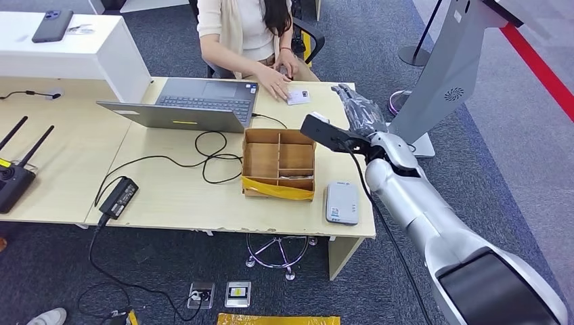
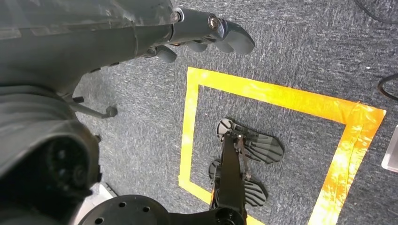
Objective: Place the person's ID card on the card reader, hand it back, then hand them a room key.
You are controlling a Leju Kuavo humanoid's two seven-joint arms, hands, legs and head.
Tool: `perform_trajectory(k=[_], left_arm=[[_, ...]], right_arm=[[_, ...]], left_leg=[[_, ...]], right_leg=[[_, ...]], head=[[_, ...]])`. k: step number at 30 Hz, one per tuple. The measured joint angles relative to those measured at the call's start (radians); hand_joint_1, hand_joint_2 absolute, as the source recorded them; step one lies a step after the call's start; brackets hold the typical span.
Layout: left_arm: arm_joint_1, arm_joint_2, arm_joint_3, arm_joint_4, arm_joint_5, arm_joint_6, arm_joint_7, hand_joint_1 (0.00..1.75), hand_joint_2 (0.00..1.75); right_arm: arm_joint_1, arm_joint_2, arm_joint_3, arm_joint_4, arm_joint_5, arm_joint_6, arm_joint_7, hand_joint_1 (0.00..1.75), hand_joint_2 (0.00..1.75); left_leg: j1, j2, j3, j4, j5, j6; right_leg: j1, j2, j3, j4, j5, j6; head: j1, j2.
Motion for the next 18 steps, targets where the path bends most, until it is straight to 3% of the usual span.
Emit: perform_trajectory(k=[12,18], left_arm=[[0.0,-0.001,0.0,0.0,0.02,0.01,-0.006,0.0,0.0],[0.0,-0.002,-0.002,0.0,0.022,0.008,-0.007,0.0,0.0]], right_arm=[[0.176,-0.051,-0.004,-0.214,0.109,-0.097,0.204,0.0,1.75],[0.251,-0.062,-0.003,-0.322,0.153,-0.1,0.25,0.0,1.75]], left_leg=[[0.001,0.0,0.0,0.0,0.0,0.0],[0.001,0.0,0.0,0.0,0.0,0.0]], right_leg=[[0.001,0.0,0.0,0.0,0.0,0.0],[0.001,0.0,0.0,0.0,0.0,0.0]], head=[[0.0,0.0],[0.0,0.0]])
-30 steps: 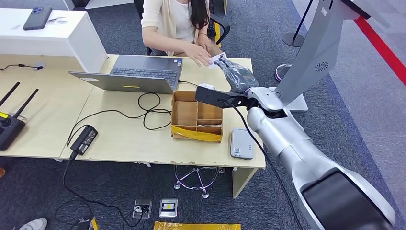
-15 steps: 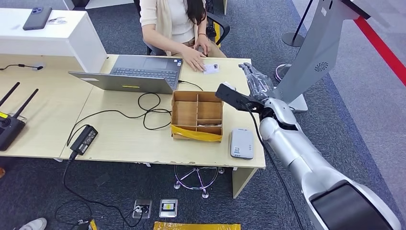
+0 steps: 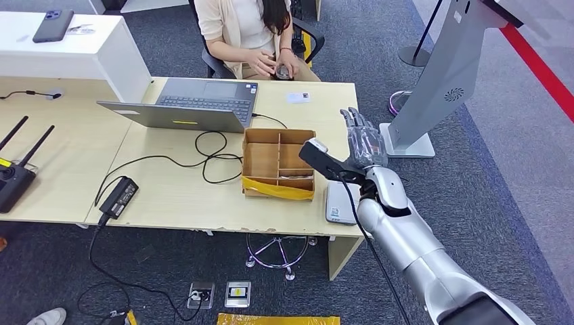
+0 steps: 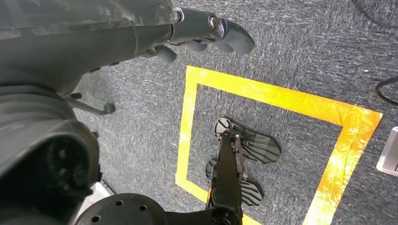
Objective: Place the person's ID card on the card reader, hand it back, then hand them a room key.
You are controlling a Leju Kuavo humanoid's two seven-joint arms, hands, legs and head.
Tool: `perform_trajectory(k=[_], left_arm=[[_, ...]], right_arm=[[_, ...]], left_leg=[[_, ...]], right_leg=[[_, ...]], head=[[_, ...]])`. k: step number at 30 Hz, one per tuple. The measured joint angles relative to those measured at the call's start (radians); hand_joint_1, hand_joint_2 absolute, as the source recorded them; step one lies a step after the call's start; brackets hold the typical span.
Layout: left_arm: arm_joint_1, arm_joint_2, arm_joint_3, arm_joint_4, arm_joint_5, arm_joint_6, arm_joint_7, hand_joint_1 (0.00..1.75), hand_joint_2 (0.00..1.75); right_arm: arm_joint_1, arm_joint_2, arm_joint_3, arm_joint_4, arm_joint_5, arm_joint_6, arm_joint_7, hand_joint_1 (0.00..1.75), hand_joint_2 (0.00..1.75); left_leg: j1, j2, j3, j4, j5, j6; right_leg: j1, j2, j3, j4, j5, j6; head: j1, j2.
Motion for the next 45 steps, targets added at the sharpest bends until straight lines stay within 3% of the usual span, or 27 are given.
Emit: perform_trajectory(k=[12,27,37,45], left_arm=[[-0.001,0.0,-0.001,0.0,0.002,-0.001,0.0,0.0,0.0],[-0.001,0.0,-0.021,0.0,0.005,-0.009,-0.006,0.0,0.0],[-0.002,-0.001,-0.033,0.0,0.002,-0.012,-0.006,0.0,0.0],[-0.004,-0.001,-0.051,0.0,-0.002,-0.017,-0.007,0.0,0.0]], right_arm=[[0.116,0.001,0.002,-0.115,0.076,-0.004,0.075,0.0,1.75],[0.252,0.004,-0.001,-0.318,0.158,0.078,0.122,0.0,1.75],[0.263,0.048,0.002,-0.272,0.163,0.049,0.097,0.0,1.75],[0.21,0.079,0.002,-0.153,0.137,0.032,0.059,0.0,1.75]], left_leg=[[0.0,0.0,0.0,0.0,0.0,0.0],[0.0,0.0,0.0,0.0,0.0,0.0],[0.0,0.001,0.0,0.0,0.0,0.0],[0.0,0.001,0.0,0.0,0.0,0.0]], right_leg=[[0.0,0.0,0.0,0.0,0.0,0.0],[0.0,0.0,0.0,0.0,0.0,0.0],[0.0,0.0,0.0,0.0,0.0,0.0],[0.0,0.0,0.0,0.0,0.0,0.0]], head=[[0.0,0.0],[0.0,0.0],[0.0,0.0],[0.0,0.0]])
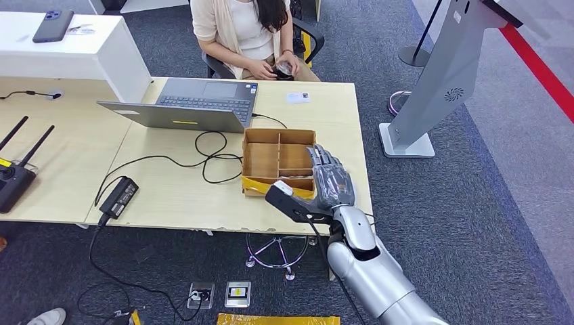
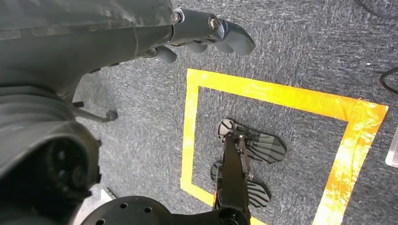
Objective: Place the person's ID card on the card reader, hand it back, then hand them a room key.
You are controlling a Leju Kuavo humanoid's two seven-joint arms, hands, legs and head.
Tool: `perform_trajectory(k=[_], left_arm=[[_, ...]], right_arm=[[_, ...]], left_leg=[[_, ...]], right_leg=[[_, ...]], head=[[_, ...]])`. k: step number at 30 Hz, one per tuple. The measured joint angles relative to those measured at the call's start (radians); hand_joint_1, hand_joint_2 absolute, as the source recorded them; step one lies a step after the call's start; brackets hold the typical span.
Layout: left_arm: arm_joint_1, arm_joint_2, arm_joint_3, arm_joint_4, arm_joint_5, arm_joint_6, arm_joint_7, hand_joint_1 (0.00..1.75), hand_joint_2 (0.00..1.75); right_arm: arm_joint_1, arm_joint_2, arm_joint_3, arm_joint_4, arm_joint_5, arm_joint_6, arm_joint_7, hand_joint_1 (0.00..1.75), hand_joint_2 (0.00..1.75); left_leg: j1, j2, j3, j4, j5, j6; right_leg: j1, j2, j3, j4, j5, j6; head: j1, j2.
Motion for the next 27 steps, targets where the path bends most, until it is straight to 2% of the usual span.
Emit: perform_trajectory(k=[15,27], left_arm=[[-0.001,0.001,-0.039,0.0,-0.002,0.001,-0.007,0.0,0.0],[-0.001,0.001,-0.05,0.0,0.003,0.001,-0.007,0.0,0.0]], right_arm=[[-0.134,0.015,-0.005,0.205,0.073,-0.036,-0.022,0.0,1.75],[-0.137,0.044,-0.007,0.272,0.058,-0.021,-0.051,0.0,1.75]], left_leg=[[0.0,0.0,0.0,0.0,0.0,0.0],[0.0,0.0,0.0,0.0,0.0,0.0]], right_leg=[[0.0,0.0,0.0,0.0,0.0,0.0],[0.0,0.0,0.0,0.0,0.0,0.0]], head=[[0.0,0.0],[0.0,0.0]])
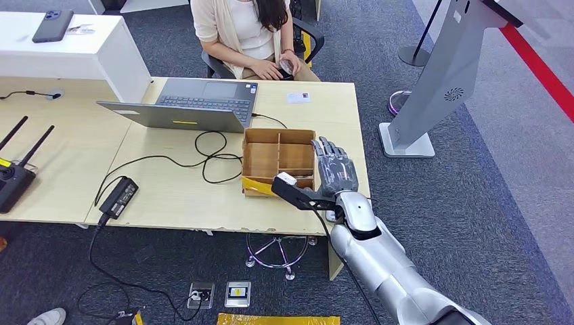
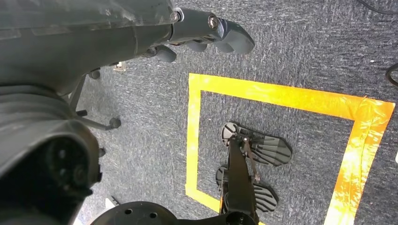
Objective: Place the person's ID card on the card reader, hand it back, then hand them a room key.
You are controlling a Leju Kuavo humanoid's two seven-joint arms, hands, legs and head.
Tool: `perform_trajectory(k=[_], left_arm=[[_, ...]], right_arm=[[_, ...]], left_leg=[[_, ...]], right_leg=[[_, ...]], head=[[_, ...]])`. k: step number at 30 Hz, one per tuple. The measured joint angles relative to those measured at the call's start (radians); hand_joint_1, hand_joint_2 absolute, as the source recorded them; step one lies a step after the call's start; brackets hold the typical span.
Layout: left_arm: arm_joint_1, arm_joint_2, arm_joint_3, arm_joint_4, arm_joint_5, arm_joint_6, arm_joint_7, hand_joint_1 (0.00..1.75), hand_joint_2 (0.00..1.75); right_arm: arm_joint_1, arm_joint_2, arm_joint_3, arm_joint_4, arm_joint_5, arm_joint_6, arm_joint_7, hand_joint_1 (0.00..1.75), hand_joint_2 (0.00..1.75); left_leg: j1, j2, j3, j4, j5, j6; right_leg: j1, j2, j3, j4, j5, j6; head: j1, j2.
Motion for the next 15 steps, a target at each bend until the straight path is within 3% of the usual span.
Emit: perform_trajectory(k=[15], left_arm=[[0.0,0.0,0.0,0.0,0.003,0.001,0.0,0.0,0.0]], right_arm=[[-0.002,0.062,0.0,0.052,-0.001,0.012,-0.012,0.0,1.75]], left_leg=[[0.0,0.0,0.0,0.0,0.0,0.0]], right_leg=[[0.0,0.0,0.0,0.0,0.0,0.0]], head=[[0.0,0.0]])
